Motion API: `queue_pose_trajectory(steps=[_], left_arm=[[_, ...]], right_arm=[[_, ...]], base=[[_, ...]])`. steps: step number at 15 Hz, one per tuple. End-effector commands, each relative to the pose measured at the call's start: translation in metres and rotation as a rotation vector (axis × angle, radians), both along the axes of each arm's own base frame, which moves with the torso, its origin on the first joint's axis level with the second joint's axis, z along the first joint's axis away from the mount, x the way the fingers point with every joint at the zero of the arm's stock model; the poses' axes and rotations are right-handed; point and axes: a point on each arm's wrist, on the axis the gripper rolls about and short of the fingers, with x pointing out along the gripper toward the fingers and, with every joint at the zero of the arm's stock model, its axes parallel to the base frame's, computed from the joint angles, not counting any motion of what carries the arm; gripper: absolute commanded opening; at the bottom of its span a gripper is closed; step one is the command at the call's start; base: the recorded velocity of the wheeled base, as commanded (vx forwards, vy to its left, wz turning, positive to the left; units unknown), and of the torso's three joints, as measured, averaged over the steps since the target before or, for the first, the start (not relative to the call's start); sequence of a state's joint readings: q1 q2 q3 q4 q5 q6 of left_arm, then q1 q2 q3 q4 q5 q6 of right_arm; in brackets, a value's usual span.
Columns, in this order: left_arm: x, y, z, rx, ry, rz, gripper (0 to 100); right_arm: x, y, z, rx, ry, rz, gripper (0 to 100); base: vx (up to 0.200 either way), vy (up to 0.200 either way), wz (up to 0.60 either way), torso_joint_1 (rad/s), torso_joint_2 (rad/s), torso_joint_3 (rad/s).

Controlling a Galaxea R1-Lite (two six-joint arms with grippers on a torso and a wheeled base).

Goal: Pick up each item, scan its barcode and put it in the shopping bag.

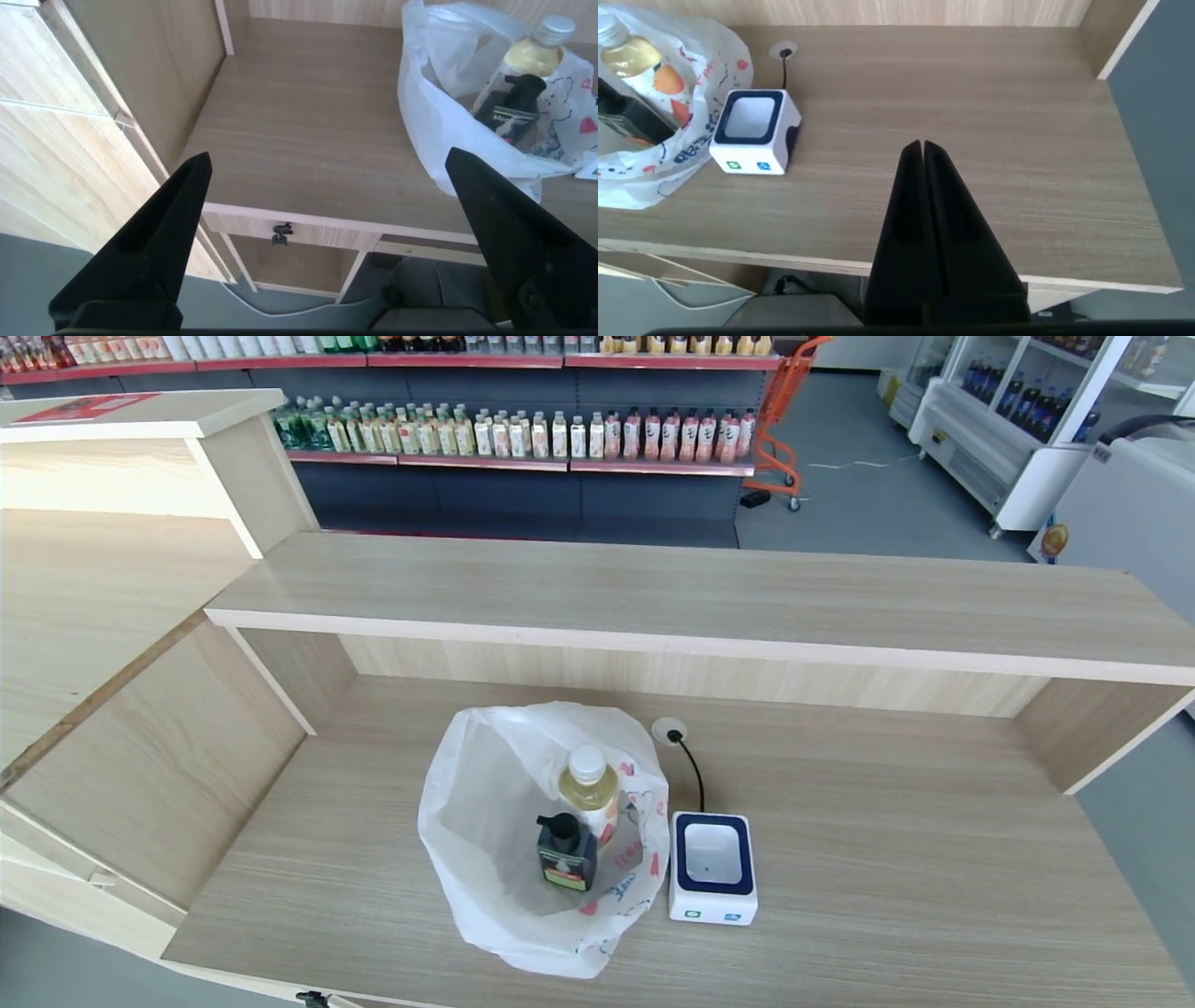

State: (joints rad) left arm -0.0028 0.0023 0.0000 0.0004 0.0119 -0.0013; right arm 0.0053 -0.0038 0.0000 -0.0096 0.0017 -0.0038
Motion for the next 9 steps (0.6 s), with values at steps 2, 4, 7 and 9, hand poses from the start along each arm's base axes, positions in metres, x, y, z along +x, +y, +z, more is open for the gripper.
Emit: queue_pose_trajectory(steps=[2,4,7,9], left_arm=[[0.0002,0.0,0.0001,0.0,0.002,0.0,100],[-0.0002,0.0,0.0,-0.002,-0.003,0.002,100],[-0.0002,0.0,0.0,-0.002,-0.003,0.002,100],[-0.0002,0.0,0.0,-0.002,-0.003,0.002,100]], right_arm=[[0.0003,0.0,0.0002,0.001,0.003,0.001,0],[0.0003,0.0,0.0,0.001,0.004,0.001,0],[0.0003,0.0,0.0,0.001,0.004,0.001,0],[0.0003,0.0,0.0,0.001,0.004,0.001,0]], base=[[0.2,0.0,0.0,-0.002,0.0,0.002],[0.1,0.0,0.0,0.009,0.01,0.001],[0.0,0.0,0.0,0.0,0.0,0.0],[0.0,0.0,0.0,0.0,0.0,0.0]])
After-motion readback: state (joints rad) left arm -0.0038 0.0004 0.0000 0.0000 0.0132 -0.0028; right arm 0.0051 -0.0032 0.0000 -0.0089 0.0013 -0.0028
